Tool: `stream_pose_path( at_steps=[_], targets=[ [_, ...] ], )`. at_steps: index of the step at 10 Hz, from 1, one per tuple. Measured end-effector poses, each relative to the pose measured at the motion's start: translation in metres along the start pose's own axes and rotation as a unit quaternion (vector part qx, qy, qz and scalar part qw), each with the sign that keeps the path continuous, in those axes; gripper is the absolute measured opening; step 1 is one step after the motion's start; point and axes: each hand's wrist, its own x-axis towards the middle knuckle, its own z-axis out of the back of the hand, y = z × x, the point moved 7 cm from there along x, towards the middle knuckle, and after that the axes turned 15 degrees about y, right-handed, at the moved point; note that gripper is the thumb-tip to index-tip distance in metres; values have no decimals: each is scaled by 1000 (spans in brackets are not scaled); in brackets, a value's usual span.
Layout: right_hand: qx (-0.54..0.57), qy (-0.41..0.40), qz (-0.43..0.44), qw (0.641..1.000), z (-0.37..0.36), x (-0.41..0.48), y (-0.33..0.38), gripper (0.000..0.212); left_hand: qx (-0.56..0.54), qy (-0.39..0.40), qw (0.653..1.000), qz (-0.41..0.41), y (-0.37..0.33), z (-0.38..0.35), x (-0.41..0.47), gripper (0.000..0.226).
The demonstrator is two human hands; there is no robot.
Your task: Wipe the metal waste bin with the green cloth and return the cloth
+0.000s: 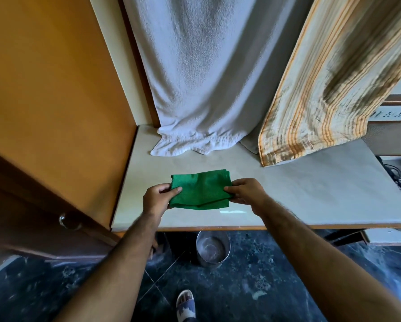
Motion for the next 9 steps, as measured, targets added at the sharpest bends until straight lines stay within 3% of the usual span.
stream_pose_path(
  at_steps=[3, 5, 7, 8, 9],
  targets=[
    [-41, -103, -40, 993, 4, 74, -23, 16, 71, 24, 996, 44, 31, 3, 85, 15],
    [-140, -118, -57, 981, 7, 107, -35, 16, 192, -9, 980, 47, 37, 3, 109, 31],
    [-213, -119, -62, 968, 9, 119, -49, 10, 287, -20, 956, 49, 45, -3, 114, 33],
    [-257, -111, -71, 958, 10, 119, -49, 23, 362, -26, 930, 59, 35, -4, 108, 37],
    [-381, -118, -28, 917, 7, 115, -25, 45, 461, -20, 887, 32, 15, -8, 105, 52]
  ],
)
